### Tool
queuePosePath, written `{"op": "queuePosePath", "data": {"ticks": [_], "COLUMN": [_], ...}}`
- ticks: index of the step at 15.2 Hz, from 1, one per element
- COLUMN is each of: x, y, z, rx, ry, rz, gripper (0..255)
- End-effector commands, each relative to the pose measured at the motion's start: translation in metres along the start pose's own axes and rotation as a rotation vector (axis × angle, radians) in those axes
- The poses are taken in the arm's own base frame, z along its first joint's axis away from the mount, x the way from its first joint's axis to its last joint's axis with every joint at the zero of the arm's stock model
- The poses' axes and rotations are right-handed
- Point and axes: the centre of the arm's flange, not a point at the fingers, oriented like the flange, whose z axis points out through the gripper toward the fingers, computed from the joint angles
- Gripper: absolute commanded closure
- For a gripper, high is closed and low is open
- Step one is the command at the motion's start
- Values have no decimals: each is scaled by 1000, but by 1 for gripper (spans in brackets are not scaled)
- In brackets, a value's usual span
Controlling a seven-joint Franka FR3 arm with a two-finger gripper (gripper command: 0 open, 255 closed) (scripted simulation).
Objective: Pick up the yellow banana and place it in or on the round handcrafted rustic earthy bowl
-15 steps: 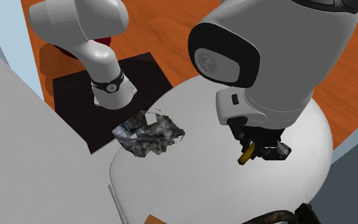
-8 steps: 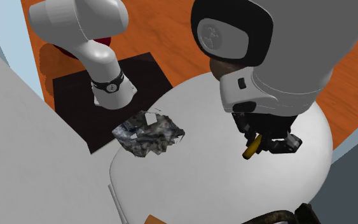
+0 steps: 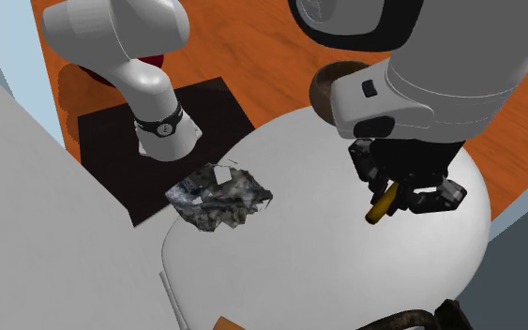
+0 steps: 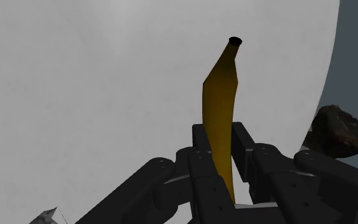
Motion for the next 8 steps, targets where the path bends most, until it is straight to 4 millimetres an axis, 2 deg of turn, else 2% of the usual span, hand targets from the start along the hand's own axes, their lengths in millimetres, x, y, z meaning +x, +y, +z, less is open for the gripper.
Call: {"op": "queuePosePath", "data": {"ticks": [1, 8], "x": [-2, -5], "y": [-2, -6], "z": [-11, -48], "rx": [-1, -1], "ry": [0, 0], "rz": [0, 0], "gripper": [255, 255]}}
